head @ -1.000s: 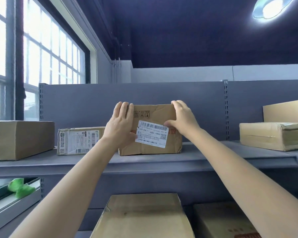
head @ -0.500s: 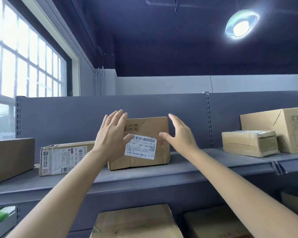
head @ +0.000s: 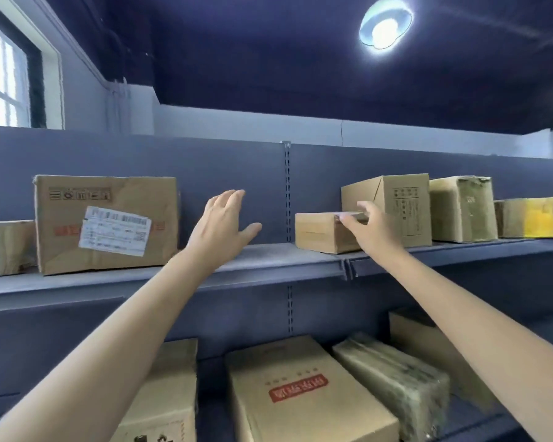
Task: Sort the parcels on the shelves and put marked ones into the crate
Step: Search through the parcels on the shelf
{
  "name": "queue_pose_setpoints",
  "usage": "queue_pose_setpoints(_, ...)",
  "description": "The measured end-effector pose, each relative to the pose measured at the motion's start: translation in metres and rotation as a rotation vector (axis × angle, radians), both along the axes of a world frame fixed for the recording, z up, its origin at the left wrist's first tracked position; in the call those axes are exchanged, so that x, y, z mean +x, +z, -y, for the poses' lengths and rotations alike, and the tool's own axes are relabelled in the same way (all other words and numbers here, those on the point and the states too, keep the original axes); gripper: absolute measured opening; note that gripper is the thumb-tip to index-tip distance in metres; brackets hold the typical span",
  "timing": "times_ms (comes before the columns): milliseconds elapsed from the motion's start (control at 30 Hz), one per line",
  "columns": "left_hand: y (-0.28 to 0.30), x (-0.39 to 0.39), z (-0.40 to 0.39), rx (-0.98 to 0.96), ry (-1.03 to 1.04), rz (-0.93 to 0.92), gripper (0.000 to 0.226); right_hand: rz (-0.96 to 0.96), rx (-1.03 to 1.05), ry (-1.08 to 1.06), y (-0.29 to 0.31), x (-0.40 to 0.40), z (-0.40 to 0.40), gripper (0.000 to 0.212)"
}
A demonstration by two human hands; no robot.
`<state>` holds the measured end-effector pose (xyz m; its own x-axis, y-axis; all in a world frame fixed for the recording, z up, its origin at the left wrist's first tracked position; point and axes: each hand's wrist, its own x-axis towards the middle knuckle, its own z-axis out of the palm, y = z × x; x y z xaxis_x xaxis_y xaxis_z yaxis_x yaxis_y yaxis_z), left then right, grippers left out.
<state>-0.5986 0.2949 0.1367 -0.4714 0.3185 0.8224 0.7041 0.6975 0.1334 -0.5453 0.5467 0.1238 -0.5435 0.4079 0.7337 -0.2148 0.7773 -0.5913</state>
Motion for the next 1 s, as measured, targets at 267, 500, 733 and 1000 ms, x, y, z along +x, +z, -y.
queue_pose_setpoints(267,-0.007,-0.014,-0.134,0.182,-0.090,0.393,0.058,0.104,-0.090,0.111,-0.009,-0.038,-0.071,0.044)
queue_pose_setpoints(500,0.008,-0.031,-0.176,0.349,-0.060,0.603,0.051,0.071,-0.188,0.082,0.002,-0.061,-0.068,0.032)
queue_pose_setpoints(733,0.017,-0.047,-0.202,0.517,-0.105,0.796,0.048,0.070,-0.272,0.052,0.017,-0.080,-0.064,0.035)
queue_pose_setpoints(1000,0.014,-0.041,-0.170,0.754,-0.355,0.861,0.020,-0.010,-0.356,0.107,0.018,-0.062,-0.053,0.038)
